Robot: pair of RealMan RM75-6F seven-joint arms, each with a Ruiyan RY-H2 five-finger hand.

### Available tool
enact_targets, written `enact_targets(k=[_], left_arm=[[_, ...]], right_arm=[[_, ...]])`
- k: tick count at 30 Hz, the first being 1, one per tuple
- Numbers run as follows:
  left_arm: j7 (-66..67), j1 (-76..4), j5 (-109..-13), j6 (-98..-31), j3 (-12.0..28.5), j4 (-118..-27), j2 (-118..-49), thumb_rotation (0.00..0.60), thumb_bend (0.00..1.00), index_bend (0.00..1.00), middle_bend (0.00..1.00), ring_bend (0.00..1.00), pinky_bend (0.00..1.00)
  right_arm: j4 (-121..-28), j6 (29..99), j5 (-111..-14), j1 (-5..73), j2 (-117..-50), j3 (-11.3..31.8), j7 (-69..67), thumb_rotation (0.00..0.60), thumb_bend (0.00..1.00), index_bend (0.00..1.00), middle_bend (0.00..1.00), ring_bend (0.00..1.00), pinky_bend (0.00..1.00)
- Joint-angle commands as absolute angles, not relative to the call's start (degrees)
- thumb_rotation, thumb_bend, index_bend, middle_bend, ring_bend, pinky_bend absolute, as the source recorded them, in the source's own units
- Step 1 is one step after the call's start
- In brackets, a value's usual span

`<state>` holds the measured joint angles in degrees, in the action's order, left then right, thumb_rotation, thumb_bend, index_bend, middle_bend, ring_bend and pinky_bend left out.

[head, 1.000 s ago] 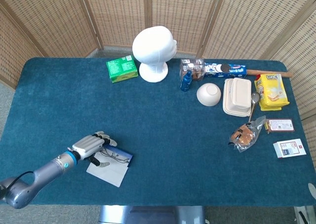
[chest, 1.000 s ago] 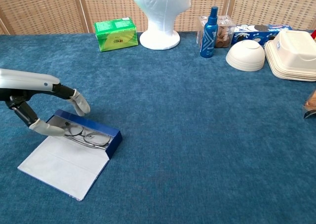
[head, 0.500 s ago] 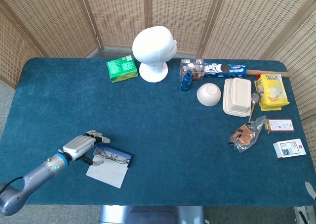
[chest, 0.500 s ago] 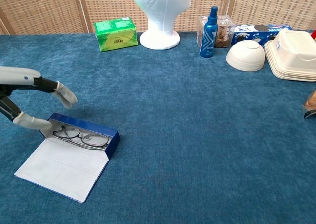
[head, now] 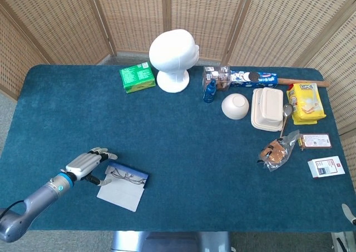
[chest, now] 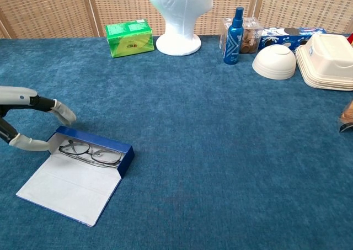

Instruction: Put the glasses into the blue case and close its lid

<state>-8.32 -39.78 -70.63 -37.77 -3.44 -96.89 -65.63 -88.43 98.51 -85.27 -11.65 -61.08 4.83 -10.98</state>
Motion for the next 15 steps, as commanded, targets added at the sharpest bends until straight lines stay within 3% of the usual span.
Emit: enact_targets(k=[1, 15], left_arm=[[-7.97, -39.74, -70.28, -37.36, -3.59, -96.72, -65.89, 0.415, 0.23, 0.15, 0.19, 0.05, 0.0], [-8.64, -37.82, -75.28, -38.17, -5.13, -100.65, -64.52, 0.422, 0.23, 0.15, 0.19, 0.05, 0.0]], right_arm=[[-88.47, 98.58, -85.27, -11.68, -61.04, 4.81, -10.96, 0.524, 0.22, 0.0, 0.13, 0.0, 0.16], [-88.4, 99.01, -85.45, -11.8, -61.13, 4.65, -11.13, 0.525, 0.22, 0.0, 0.13, 0.0, 0.16]])
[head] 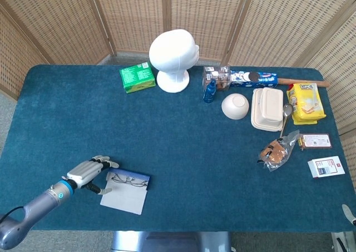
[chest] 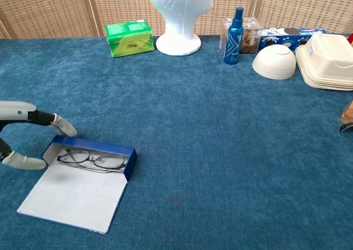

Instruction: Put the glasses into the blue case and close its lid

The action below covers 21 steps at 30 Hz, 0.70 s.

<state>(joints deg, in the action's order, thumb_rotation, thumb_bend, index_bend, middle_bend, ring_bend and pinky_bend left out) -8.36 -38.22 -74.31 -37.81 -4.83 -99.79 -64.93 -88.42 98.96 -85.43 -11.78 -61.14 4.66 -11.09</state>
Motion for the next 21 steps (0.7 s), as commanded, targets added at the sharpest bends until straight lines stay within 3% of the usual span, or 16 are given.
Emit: enact_targets(k=[1, 21], left_arm=[[-8.84, -37.7, -75.64, -38.29, -5.17, -100.96, -64.4, 0.42, 0.23, 0.15, 0.19, 0.05, 0.0], [-11.68, -36.53, -81.12, -38.56, -6.74, -103.39, -63.47, 0.419, 0.23, 0.15, 0.19, 0.05, 0.0]], right_arm=[[-88.39, 99.07, -85.47, -11.81, -61.12, 4.66, -11.18, 0.526, 0.22, 0.0, 0.13, 0.0, 0.16], [-88.26, 99.34, -85.66, -11.96, -61.01, 4.4, -11.45, 0.525, 0.22, 0.0, 0.13, 0.0, 0.16]])
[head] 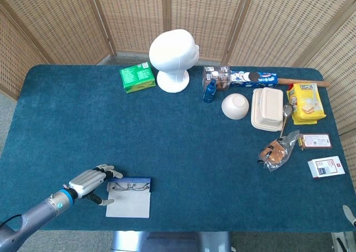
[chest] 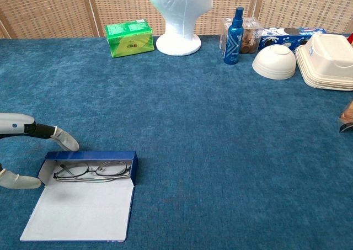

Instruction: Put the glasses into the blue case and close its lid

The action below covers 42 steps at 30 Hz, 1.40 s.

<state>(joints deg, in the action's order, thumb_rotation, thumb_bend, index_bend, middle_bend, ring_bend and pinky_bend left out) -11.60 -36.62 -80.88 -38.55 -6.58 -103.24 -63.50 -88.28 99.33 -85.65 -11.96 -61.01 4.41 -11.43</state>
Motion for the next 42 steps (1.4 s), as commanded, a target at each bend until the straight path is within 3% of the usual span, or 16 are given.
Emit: enact_targets(k=[1, 16, 29, 42], left_arm=[[-11.73, -36.47, -81.31, -38.59, -6.85, -103.52, -63.42, 0.419, 0.23, 0.15, 0.19, 0.05, 0.0], [-11.26, -34.87, -84.38, -40.92, -8.42, -105.5, -62.69, 0.418, 0.23, 0.15, 0.18, 0.04, 0.0], [-8.11, -37.26, -78.05, -39.94, -3.31, -101.2, -68.53, 0.415, 0.23, 0.14, 0.16, 0.0, 0.0], [-5.99, -39.36, -76.29, -36.78, -3.21, -102.51, -69.84, 0.418, 0.23, 0.14, 0.16, 0.0, 0.0]], right_arm=[[-88.24, 99.35, -85.69, -11.96, -61.02, 4.4, -11.47, 0.527, 0.22, 0.0, 0.13, 0.0, 0.16], [-87.85, 99.63, -86.14, -11.97, -61.11, 4.23, -11.91, 0.525, 0.22, 0.0, 0.13, 0.0, 0.16], [-87.34, 100.67, -85.74, -12.84, -60.94, 4.19, -12.84, 0.522, 0.22, 0.0, 0.13, 0.0, 0.16], [-86.89, 101.01, -85.26, -13.46, -60.93, 4.18, -13.48, 0.526, 0.22, 0.0, 0.13, 0.0, 0.16]])
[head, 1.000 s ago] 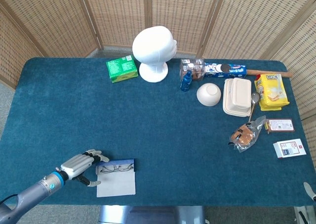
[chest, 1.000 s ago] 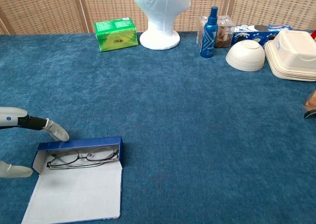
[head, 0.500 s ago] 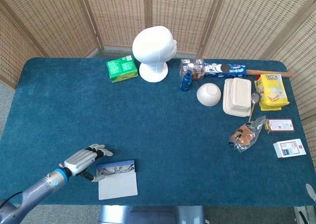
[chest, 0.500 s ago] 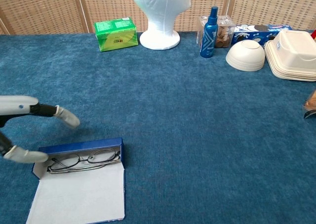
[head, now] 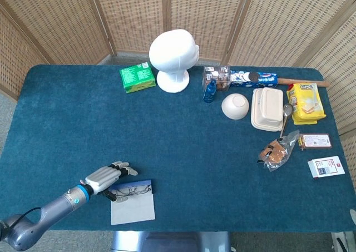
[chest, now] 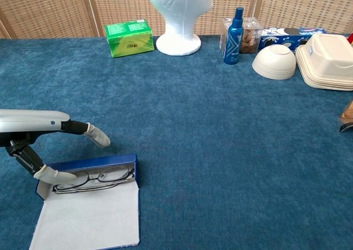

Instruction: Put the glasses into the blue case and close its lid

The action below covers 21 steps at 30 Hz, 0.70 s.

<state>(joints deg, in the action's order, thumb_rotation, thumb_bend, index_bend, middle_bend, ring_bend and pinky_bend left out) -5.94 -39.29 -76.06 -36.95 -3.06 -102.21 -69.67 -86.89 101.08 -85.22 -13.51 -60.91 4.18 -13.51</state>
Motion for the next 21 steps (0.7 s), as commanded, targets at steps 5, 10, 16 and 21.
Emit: enact_targets(k=[5, 10, 16, 21], left_arm=[[-6.72, -39.05, -78.25, -36.72, -4.36, -103.95, -69.32, 0.417, 0.23, 0.14, 0.16, 0.0, 0.0], [-7.64, -38.59, -80.18, -37.15, -5.42, -104.48, -68.58, 0.418, 0.23, 0.14, 0.16, 0.0, 0.0], [-8.06, -38.22, -81.22, -37.62, -6.16, -104.93, -67.96, 0.415, 0.23, 0.14, 0.16, 0.0, 0.0], [-8.39, -37.79, -81.58, -38.02, -6.78, -105.32, -67.45, 0.419, 0.23, 0.13, 0.15, 0.0, 0.0]], right_arm=[[-87.06, 100.78, -85.51, -13.27, -60.96, 4.14, -13.18, 0.525, 0.22, 0.0, 0.13, 0.0, 0.16], [-87.16, 100.64, -85.6, -13.17, -61.02, 4.15, -13.0, 0.525, 0.22, 0.0, 0.13, 0.0, 0.16], [-87.35, 100.45, -85.83, -13.0, -61.0, 4.1, -12.72, 0.524, 0.22, 0.0, 0.13, 0.0, 0.16], [-87.49, 100.47, -85.99, -12.89, -61.0, 4.15, -12.55, 0.526, 0.22, 0.0, 0.13, 0.0, 0.16]])
